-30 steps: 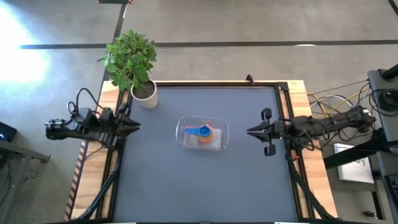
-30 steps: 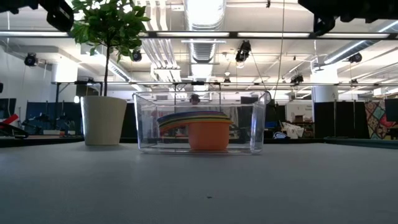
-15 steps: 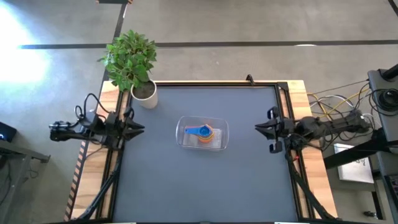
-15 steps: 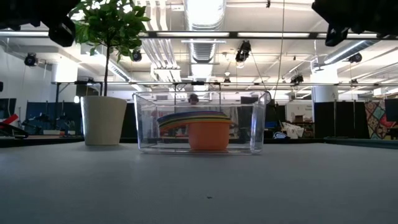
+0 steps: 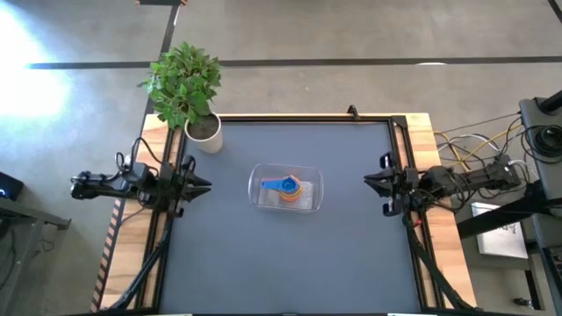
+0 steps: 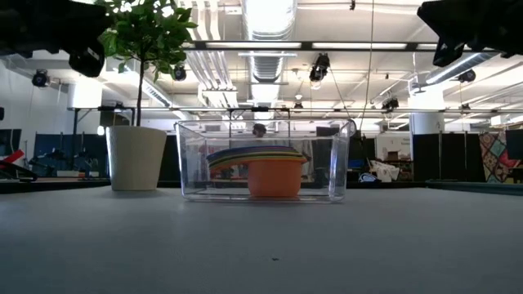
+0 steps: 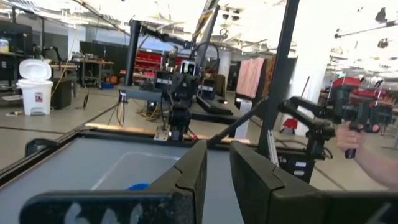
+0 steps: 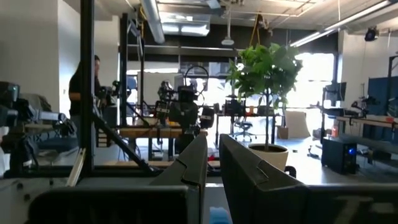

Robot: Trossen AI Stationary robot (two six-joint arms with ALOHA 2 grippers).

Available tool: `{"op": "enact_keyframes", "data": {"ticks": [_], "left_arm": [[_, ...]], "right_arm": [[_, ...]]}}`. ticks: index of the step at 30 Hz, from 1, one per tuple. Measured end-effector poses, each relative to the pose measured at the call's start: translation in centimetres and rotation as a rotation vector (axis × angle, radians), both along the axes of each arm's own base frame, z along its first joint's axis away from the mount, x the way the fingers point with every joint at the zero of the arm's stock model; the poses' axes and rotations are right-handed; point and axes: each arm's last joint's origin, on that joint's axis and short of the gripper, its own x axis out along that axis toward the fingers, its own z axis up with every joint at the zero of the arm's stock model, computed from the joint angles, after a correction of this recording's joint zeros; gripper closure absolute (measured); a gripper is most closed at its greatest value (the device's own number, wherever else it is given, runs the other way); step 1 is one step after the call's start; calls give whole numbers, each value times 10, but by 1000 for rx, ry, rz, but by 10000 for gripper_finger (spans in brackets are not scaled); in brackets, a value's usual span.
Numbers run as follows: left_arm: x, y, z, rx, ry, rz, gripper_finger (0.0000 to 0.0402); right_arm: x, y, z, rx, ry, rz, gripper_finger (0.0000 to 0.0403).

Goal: Nest measuring cups in basket
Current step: Return to Home Position

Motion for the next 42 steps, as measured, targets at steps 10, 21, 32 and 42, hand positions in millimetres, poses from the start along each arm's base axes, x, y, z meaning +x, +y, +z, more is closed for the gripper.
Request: {"op": "enact_keyframes", "data": {"ticks": [10, 21, 32, 42], "left_arm": [[5, -1, -11, 12, -11, 3, 351], [8, -1, -21, 24, 2, 4, 360], [10, -1, -30, 53, 27, 7, 361], [14, -2, -44, 56, 49, -21, 361]], "right_arm": [[2, 0, -15, -1, 7, 0, 369], [2, 0, -15, -1, 8, 0, 369], [3, 0, -18, -4, 24, 0, 369], [4, 1, -25, -7, 98, 3, 369]]}}
